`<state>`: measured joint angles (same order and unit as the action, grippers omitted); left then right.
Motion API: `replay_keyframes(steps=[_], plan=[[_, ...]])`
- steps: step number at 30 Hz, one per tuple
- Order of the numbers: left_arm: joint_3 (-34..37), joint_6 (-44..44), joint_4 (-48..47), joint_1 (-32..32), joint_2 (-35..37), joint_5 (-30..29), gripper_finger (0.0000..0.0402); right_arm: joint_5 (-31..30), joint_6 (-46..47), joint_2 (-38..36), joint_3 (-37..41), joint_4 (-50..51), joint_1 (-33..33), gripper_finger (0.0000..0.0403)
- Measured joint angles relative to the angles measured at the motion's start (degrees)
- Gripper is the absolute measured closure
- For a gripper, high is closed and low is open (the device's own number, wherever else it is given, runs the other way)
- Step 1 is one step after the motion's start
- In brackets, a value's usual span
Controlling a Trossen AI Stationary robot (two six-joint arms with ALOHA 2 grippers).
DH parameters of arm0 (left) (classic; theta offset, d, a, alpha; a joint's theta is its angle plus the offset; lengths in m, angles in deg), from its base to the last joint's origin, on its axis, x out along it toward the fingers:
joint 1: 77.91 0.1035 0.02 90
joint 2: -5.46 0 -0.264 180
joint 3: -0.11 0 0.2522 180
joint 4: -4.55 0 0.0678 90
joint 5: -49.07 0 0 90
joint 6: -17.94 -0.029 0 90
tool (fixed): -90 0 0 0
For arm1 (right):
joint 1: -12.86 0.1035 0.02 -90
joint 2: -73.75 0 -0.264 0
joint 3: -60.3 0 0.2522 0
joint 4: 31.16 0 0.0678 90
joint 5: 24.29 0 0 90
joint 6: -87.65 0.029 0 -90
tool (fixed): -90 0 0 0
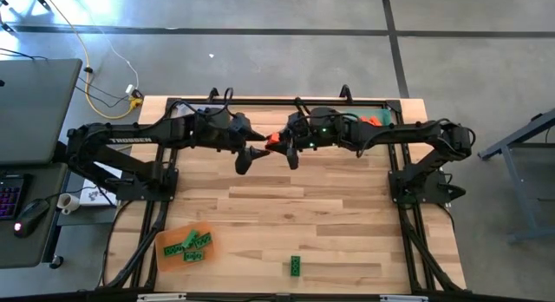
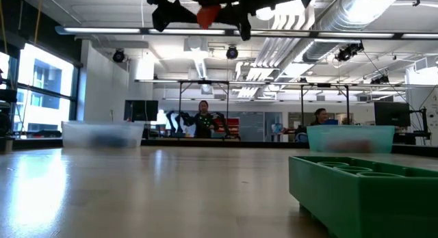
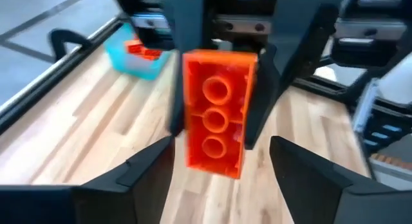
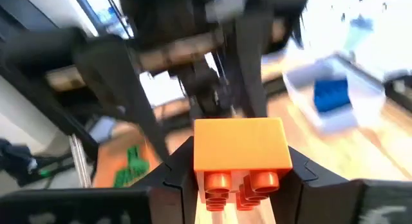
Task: Sort & place blocks by color
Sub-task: Put the orange game piece into the light blue bin
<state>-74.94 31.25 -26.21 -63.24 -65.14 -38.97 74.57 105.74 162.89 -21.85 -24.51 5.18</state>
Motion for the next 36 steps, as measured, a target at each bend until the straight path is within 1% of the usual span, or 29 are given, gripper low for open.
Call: replay_keyframes(steps=[4, 7, 12, 20, 26, 33, 36], plan=[[0.0, 2.2, -2.1, 0.0, 0.2, -6.4, 0.0148, -3.3, 0.4, -0.3, 0.2, 6.2, -0.3, 0.029], [0.0, 1.5, -3.2, 0.5, 0.2, -9.0, 0.0147, -7.3, 1.6, -1.4, 0.2, 11.9, -0.8, 0.029], [0.0, -1.9, -3.9, 0.8, 0.2, -8.8, 0.0149, -13.5, 2.2, -2.4, 0.2, 20.8, -2.0, 0.029], [0.0, -2.0, -4.6, 0.8, 0.2, -9.0, 0.0149, -22.1, 7.4, -4.4, 0.1, 36.1, -6.6, 0.029], [0.0, -1.9, -5.1, 0.8, 0.1, -9.0, 0.0149, -25.9, 10.5, -5.5, 0.1, 49.7, -12.2, 0.029], [0.0, -1.4, -6.1, 0.8, 0.1, -9.0, 0.0149, -29.4, 10.0, -5.6, 0.1, 60.6, -18.6, 0.029], [0.0, -0.3, -6.1, 0.7, 0.1, -8.8, 0.0149, -29.8, 8.4, -5.6, 0.1, 64.4, -21.6, 0.029]])
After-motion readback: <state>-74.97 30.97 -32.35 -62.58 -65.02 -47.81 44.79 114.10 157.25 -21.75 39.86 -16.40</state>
